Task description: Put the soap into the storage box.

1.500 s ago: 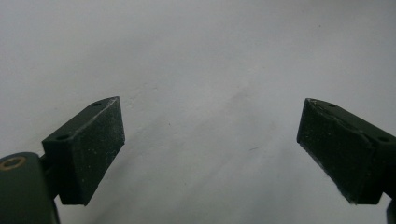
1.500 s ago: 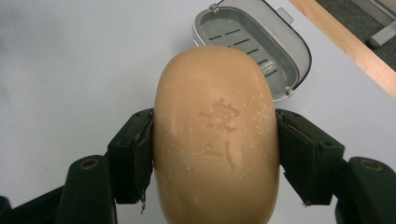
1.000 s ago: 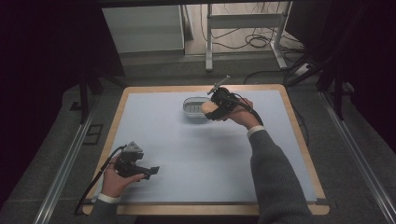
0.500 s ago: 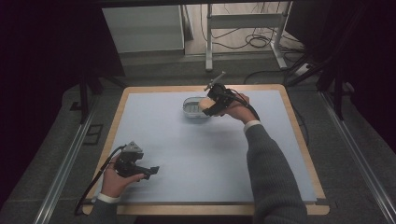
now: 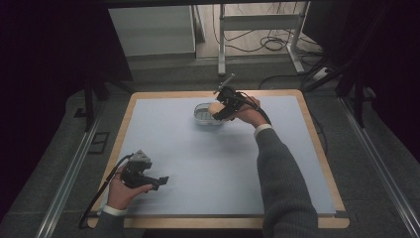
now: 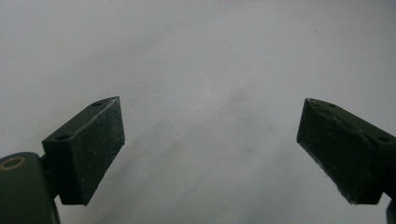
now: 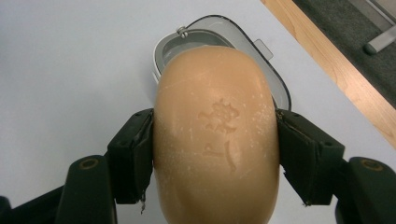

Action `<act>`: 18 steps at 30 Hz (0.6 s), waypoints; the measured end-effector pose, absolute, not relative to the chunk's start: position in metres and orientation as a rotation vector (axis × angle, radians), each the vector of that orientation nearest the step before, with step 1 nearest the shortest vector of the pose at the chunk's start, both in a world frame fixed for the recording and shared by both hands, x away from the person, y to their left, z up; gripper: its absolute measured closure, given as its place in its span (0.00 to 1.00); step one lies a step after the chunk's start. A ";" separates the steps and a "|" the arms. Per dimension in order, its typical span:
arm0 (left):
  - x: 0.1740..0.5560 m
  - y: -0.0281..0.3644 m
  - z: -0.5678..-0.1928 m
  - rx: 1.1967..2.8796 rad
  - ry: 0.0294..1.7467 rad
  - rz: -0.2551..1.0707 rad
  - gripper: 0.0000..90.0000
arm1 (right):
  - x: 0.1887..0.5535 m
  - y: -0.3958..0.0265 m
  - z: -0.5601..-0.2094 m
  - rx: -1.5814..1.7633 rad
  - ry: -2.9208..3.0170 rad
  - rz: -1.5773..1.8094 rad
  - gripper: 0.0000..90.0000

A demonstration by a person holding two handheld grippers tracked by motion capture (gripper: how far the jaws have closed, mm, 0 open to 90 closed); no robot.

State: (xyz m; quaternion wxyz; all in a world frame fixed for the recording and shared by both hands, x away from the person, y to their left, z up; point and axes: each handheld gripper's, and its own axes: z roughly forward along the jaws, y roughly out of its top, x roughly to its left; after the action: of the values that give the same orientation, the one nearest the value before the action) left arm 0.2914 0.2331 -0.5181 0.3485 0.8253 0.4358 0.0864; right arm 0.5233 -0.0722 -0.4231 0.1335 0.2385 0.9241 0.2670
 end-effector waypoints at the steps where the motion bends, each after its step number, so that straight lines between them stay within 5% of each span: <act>1: 0.291 0.233 -0.518 2.135 1.131 0.223 0.09 | 0.525 -0.072 -0.424 0.698 2.683 0.780 0.36; 18: 0.292 0.232 -0.519 2.142 1.126 0.217 0.09 | 0.543 -0.062 -0.434 0.681 2.707 0.765 0.36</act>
State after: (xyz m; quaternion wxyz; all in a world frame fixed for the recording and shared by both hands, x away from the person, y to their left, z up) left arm 0.2917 0.2324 -0.5188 0.3483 0.8264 0.4344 0.0838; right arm 0.5428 -0.0622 -0.4339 0.1231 0.2335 0.9282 0.2623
